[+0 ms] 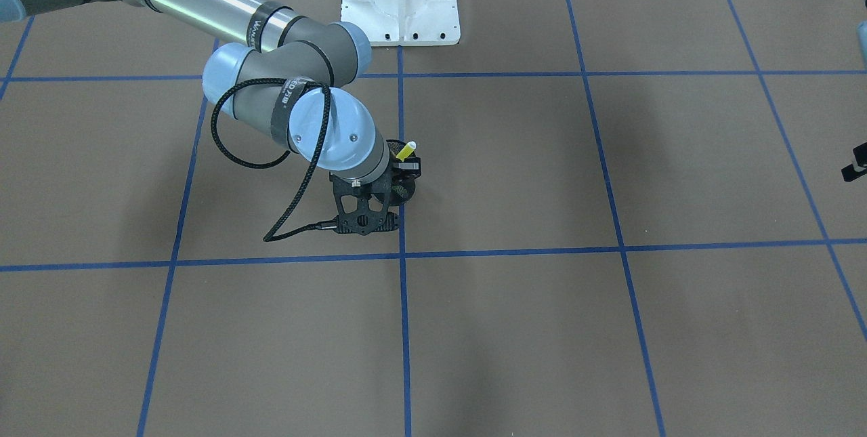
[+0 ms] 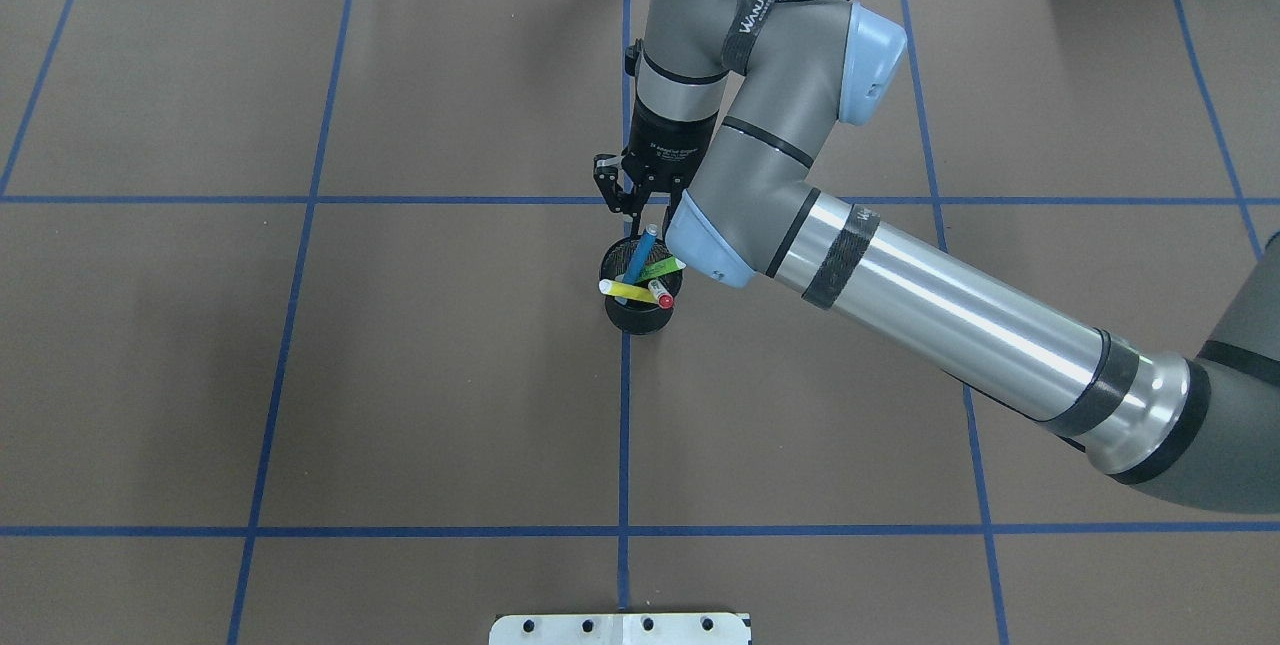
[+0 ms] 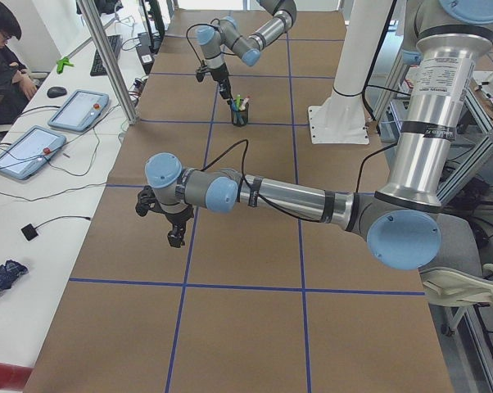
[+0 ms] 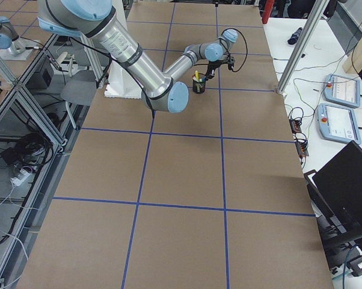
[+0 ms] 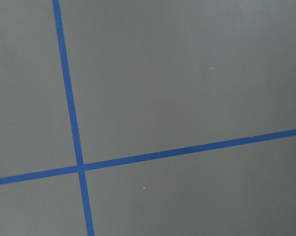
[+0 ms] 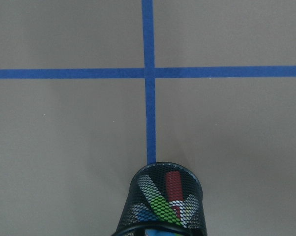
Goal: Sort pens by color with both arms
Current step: 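Close the right gripper on the blue marker and lift it out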
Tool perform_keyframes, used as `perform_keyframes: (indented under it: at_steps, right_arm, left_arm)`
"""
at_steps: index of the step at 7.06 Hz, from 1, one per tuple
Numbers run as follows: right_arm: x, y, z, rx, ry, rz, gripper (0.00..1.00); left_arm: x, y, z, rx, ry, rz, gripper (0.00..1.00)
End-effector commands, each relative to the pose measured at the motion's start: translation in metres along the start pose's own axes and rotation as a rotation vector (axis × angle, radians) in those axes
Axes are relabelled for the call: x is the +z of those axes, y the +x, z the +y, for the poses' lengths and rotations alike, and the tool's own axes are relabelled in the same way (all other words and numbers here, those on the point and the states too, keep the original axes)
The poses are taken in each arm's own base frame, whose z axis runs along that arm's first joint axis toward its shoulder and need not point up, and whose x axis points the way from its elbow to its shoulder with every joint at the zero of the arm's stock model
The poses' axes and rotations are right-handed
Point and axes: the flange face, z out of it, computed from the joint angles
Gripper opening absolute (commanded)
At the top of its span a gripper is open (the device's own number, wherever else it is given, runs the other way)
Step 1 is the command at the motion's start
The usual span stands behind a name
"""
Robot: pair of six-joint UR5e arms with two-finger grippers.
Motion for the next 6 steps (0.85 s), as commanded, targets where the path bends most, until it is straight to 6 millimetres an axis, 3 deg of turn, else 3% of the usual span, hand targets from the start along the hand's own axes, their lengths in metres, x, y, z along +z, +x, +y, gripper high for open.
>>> perform_keyframes:
  at_steps: [1,2,3,4,5,6]
  right_arm:
    - [-0.002,0.001,-0.001,0.001,0.005,0.001,0.37]
    - [-0.002,0.001,-0.001,0.001,0.005,0.001,0.37]
    - [-0.002,-0.001,-0.001,-0.001,0.007,0.000,0.27]
    - [-0.004,-0.002,-0.001,-0.013,0.014,-0.011,0.08]
    - [-0.009,-0.007,0.003,-0.022,0.024,-0.027,0.00]
    - [-0.031,-0.008,0.002,-0.034,0.054,-0.057,0.00]
  left_arm:
    - [0.000,0.000,-0.001,0.001,0.000,0.000,1.00]
    - [0.000,0.000,0.000,0.001,0.000,0.000,1.00]
    - [-0.001,0.001,-0.001,0.000,0.001,0.000,1.00]
    - [-0.001,0.001,-0.001,0.002,0.001,0.000,1.00]
    - [0.000,0.000,0.000,0.001,0.000,0.000,1.00]
    - [0.000,0.000,0.000,0.001,0.000,0.000,1.00]
